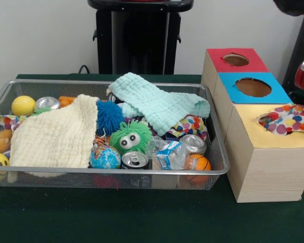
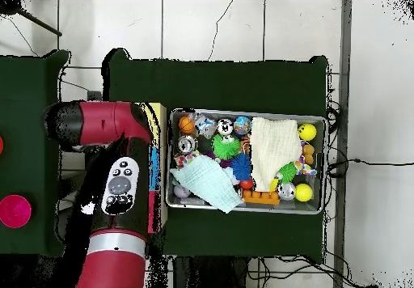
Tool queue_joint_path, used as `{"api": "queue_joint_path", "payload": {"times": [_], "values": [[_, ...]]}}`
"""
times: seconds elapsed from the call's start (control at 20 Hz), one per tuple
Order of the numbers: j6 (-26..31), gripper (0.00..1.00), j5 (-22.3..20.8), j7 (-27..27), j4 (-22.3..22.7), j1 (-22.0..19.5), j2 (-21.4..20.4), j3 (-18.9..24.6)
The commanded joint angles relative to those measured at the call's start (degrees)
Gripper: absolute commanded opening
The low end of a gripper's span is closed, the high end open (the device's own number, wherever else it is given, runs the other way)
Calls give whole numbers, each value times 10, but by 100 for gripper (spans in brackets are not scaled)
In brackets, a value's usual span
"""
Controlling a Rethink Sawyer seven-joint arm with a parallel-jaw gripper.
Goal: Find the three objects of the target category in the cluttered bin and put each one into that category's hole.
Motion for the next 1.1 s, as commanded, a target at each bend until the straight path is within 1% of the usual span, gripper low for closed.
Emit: {"api": "queue_joint_path", "payload": {"times": [0.05, 0.15, 0.3, 0.5, 0.55, 0.65, 0.8, 0.95, 1.1], "values": [[-143, 0, -2, 54, 122, -47, 30, 53], [-148, 0, -7, 24, 134, -64, 23, 62], [-130, 0, -16, -13, 132, -87, 18, 72], [-92, 0, -27, -27, 119, -105, 10, 74], [-72, 0, -27, -28, 114, -112, 6, 76], [-36, 0, -26, -26, 104, -119, 0, 80], [7, 0, -23, -4, 86, -117, -4, 81], [53, 0, -23, 28, 52, -110, 1, 71], [85, 0, -26, 39, 26, -109, 3, 66]]}}
